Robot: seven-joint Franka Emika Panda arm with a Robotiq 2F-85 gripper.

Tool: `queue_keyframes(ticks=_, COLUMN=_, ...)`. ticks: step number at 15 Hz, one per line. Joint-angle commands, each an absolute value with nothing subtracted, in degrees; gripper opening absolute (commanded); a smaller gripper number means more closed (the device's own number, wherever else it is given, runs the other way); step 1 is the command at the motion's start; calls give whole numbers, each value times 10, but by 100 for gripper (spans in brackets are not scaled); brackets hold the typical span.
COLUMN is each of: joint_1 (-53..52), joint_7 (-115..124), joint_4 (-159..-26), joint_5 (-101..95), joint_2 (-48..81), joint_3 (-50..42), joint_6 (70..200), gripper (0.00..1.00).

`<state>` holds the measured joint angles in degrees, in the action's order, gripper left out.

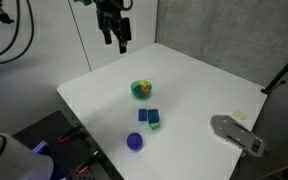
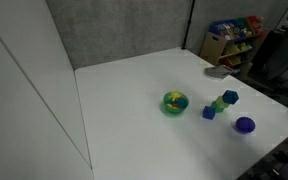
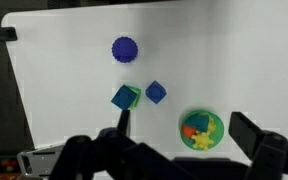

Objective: Put the yellow object inside the bowl

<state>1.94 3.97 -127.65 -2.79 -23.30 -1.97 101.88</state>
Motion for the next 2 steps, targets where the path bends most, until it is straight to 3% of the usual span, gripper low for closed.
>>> queue_keyframes(ticks=1, joint_1=22, joint_7=39, joint_4=-1275, joint_5=-27, joint_2=-234, joint_3=-17, joint_6=1017, gripper=100)
queue_keyframes(ticks=2, joint_1=22, joint_7=39, joint_4=-1275, joint_5=-27, joint_2=-234, joint_3=-17, joint_6=1017, gripper=100)
